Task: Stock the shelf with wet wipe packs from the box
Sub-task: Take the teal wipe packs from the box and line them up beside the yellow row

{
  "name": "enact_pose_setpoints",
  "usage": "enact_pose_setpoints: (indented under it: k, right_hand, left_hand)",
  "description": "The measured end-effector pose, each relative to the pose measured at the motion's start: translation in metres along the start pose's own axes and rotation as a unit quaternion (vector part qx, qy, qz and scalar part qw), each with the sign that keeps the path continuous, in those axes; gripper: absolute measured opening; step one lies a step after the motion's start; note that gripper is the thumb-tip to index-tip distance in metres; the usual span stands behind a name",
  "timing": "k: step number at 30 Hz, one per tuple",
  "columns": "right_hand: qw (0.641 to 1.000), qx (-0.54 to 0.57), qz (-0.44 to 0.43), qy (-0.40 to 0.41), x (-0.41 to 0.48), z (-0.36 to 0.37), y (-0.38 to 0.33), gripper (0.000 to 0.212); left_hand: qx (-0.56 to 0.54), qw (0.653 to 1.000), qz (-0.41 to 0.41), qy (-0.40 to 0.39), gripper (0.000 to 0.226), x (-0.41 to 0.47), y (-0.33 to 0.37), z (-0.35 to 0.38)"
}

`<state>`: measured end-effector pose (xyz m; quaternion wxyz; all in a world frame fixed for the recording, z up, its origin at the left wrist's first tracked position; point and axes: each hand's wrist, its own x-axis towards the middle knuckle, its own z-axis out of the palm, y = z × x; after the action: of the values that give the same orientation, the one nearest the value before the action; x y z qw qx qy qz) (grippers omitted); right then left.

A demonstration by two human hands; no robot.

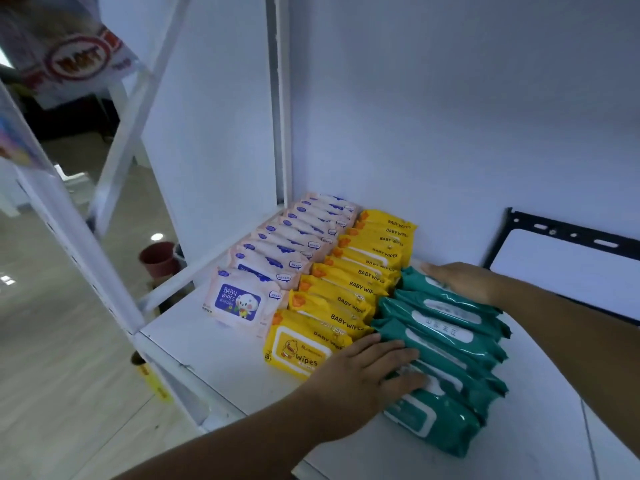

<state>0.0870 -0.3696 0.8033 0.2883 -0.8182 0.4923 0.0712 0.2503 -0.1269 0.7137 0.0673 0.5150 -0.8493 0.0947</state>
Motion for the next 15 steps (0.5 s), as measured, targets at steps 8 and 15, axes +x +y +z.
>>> enact_pose_setpoints:
  k: [8,15]
  right_hand:
    - [0.994,-0.048,-0.039,0.091,-0.011,-0.002,-0.015,0.072]
    - [0.987,-0.042,-0.081,0.131,-0.033,0.002,-0.05,0.085]
  left_hand:
    - [-0.042,0.995,-0.054,0.074,0.061,-0.03,-0.027,-0.027]
    - [-0.073,0.95,-0.263,0.149,0.053,-0.117,-0.138,-0.046]
